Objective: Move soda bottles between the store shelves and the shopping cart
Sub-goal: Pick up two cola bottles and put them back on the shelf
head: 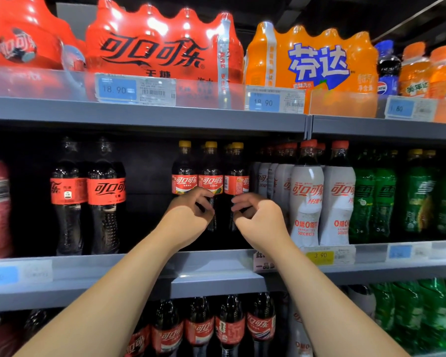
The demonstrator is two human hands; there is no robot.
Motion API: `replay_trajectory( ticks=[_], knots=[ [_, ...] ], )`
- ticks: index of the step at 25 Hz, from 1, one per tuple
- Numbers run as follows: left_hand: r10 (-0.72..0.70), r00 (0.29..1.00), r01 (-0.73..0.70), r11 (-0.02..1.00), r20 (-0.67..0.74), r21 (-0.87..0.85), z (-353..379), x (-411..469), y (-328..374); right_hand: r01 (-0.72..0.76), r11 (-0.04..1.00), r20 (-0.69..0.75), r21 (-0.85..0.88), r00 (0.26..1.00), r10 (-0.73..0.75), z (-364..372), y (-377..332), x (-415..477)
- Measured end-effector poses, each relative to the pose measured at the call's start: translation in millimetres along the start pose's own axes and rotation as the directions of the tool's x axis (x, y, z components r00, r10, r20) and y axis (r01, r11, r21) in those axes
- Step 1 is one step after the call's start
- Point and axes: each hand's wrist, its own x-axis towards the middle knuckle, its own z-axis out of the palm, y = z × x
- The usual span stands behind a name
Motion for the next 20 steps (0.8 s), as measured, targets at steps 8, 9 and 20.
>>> replay_trajectory(
  ticks=[8,9,20],
  knots=[
    [0.069,0.995,-0.053,0.975,-0.07,0.217,-19,-14,13,-0.027,0.999,0.061,-0.032,0.998,0.029,-3,-6,-1],
    [0.047,0.996,-0.029,0.971,-0.071,0.238,-24,-18,11,-0.033,0.999,0.07,-0.033,0.997,0.035,-3,-7,0],
    [0.06,0.992,-0.022,0.946,-0.107,0.323,-33,-35,-10,0.077,0.997,0.129,0.017,0.989,-0.078,2,-11,-6]
  ],
)
